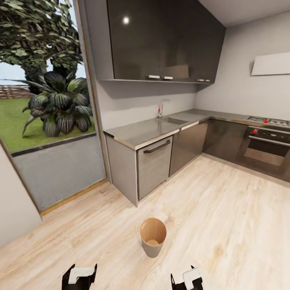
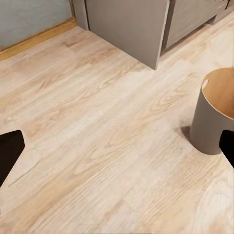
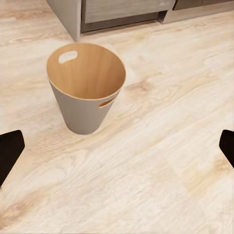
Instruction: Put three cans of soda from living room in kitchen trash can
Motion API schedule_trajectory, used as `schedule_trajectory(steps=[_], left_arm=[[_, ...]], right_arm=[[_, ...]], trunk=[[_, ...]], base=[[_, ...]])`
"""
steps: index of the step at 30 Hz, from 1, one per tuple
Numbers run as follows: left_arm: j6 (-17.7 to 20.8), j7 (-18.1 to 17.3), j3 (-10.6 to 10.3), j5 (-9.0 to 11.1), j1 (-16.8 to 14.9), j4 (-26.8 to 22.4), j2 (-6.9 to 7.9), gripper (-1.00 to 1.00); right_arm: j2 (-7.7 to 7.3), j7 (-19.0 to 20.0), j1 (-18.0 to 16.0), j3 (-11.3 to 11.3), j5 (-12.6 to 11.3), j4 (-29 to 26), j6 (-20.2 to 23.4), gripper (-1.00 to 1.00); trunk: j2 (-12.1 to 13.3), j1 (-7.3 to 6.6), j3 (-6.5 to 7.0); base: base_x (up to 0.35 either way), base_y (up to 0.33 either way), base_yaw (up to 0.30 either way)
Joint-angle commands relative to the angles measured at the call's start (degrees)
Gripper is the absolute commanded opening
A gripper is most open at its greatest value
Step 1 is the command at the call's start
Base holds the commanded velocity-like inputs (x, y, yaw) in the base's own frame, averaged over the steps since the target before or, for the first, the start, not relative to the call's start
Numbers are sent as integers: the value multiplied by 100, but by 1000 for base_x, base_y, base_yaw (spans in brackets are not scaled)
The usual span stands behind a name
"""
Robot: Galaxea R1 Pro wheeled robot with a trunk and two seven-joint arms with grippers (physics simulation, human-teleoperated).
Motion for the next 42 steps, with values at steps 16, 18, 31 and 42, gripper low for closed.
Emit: schedule_trajectory(steps=[16, 18, 31, 42], left_arm=[[8, 30, -16, 0, 1, 0, 0, 100], [9, 29, -19, 0, 1, 0, 0, 100], [-11, 18, 21, 25, 1, -27, 0, 100], [-2, 18, 41, 21, 1, -13, 0, 100]], right_arm=[[-4, 0, -9, 5, 3, 133, 0, 100], [-6, 0, -9, 2, -3, 133, 0, 100], [-9, 0, -9, -3, -16, 143, 0, 100], [-9, 0, -9, -3, -17, 143, 0, 100]], trunk=[[0, 0, 0], [0, 0, 0], [0, 0, 0], [0, 0, 0]], base=[[315, 67, 0], [323, 4, 0], [192, 1, 0], [263, 0, 0]])
